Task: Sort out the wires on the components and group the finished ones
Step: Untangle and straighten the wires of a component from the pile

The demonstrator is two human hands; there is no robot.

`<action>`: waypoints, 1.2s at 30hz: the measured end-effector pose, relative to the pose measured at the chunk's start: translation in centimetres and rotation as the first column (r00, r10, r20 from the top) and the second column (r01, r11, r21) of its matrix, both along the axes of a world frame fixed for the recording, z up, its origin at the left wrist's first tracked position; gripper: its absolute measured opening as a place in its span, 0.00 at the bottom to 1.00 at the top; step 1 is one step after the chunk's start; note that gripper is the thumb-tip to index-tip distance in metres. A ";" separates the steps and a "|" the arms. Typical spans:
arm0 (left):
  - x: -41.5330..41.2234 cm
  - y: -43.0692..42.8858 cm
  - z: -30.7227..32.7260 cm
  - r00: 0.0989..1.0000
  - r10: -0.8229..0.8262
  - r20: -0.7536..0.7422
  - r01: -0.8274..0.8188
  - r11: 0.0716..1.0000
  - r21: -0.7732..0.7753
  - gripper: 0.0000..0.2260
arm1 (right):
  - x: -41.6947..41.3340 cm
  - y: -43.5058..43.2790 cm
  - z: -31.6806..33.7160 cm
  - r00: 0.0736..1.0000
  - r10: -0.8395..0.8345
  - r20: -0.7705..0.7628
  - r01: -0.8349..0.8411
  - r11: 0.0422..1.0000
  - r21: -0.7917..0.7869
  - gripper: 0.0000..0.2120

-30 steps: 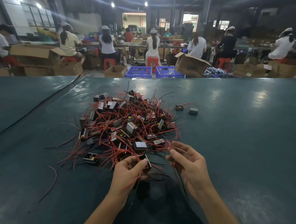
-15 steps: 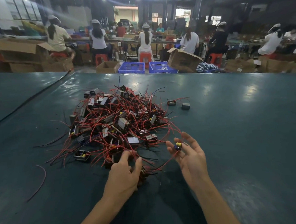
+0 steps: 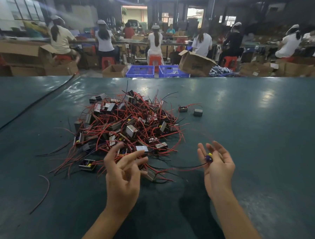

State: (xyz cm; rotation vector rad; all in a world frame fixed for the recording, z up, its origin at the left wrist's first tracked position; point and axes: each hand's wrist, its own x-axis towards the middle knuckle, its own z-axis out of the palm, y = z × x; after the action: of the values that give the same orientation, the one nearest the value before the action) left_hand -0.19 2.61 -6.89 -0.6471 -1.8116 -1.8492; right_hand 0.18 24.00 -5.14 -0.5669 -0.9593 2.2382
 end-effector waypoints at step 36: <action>-2.2 -0.3 0.8 0.927 -0.200 0.317 0.329 0.838 -0.436 0.14 | 0.9 -1.5 -2.4 0.733 -0.367 0.572 -0.665 -0.210 0.717 0.11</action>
State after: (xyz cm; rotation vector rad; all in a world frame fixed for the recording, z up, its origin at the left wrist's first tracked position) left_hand -2.42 2.32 -6.11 -0.9081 -2.5137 -1.7108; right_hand 1.09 22.53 -7.56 -0.3224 -2.9134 0.4265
